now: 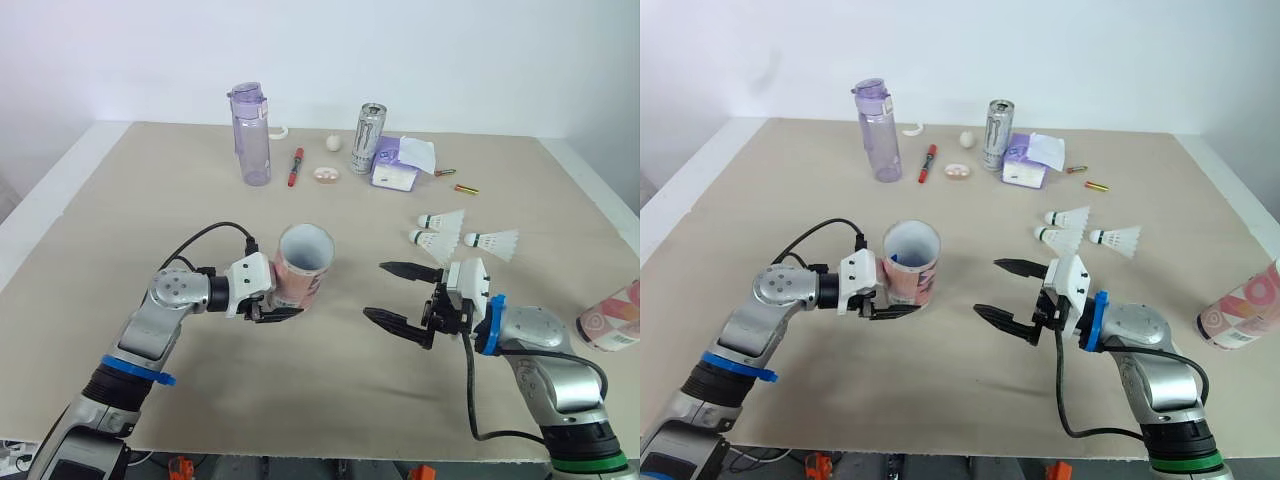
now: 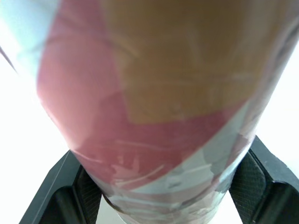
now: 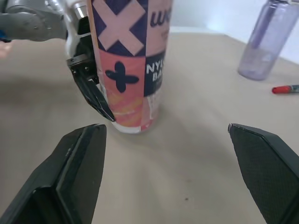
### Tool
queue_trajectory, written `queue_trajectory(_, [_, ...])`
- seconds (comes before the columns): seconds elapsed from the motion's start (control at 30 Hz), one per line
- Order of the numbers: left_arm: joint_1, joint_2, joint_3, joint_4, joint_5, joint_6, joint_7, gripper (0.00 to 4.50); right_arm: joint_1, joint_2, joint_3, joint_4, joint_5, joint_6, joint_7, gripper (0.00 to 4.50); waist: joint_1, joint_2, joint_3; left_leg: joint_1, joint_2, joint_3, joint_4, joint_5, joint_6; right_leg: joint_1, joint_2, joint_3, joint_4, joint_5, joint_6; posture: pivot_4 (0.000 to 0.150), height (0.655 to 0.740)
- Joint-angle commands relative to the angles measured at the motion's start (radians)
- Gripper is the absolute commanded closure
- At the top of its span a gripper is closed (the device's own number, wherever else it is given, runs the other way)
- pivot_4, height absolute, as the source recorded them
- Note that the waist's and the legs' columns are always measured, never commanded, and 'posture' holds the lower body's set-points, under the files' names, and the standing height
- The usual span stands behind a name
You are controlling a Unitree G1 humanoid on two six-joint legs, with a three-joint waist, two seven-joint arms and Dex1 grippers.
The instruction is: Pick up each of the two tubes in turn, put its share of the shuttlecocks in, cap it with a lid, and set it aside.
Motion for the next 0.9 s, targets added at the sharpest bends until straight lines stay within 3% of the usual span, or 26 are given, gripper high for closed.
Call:
queue_trajectory(0.03, [-0.050,0.054,-0.054,-0.063,0.026,0.021,-0.070,1.47,0.006,-0.035,0.011,-0.045,0.040,0.002,0.078,0.00,0.000,0.000,0.000,0.000,0.000,0.000,0.000,0.000,0.000,0.000,0.000,0.000,0.000,0.000,0.000,0.150,0.7400])
queue_trajectory(0.43, [-0.277,0.124,-0.192,-0.073,0.124,0.135,-0.216,1.47,0.003,-0.065,-0.008,0.018,0.045,-0.011,0.142,0.00,0.001,0.000,0.000,-0.002,0.000,0.000,0.001,0.000,0.000,-0.001,0.001,0.000,0.000,0.000,0.000,0.150,0.7400])
queue_trajectory(0.9, [-0.361,0.090,-0.307,-0.024,0.227,0.163,-0.256,1.47,0.012,-0.050,-0.012,0.013,0.066,0.018,0.106,0.00,0.001,0.000,0.000,-0.002,0.000,-0.001,0.003,0.000,0.000,-0.001,0.002,0.002,0.001,-0.001,0.001,0.150,0.7400])
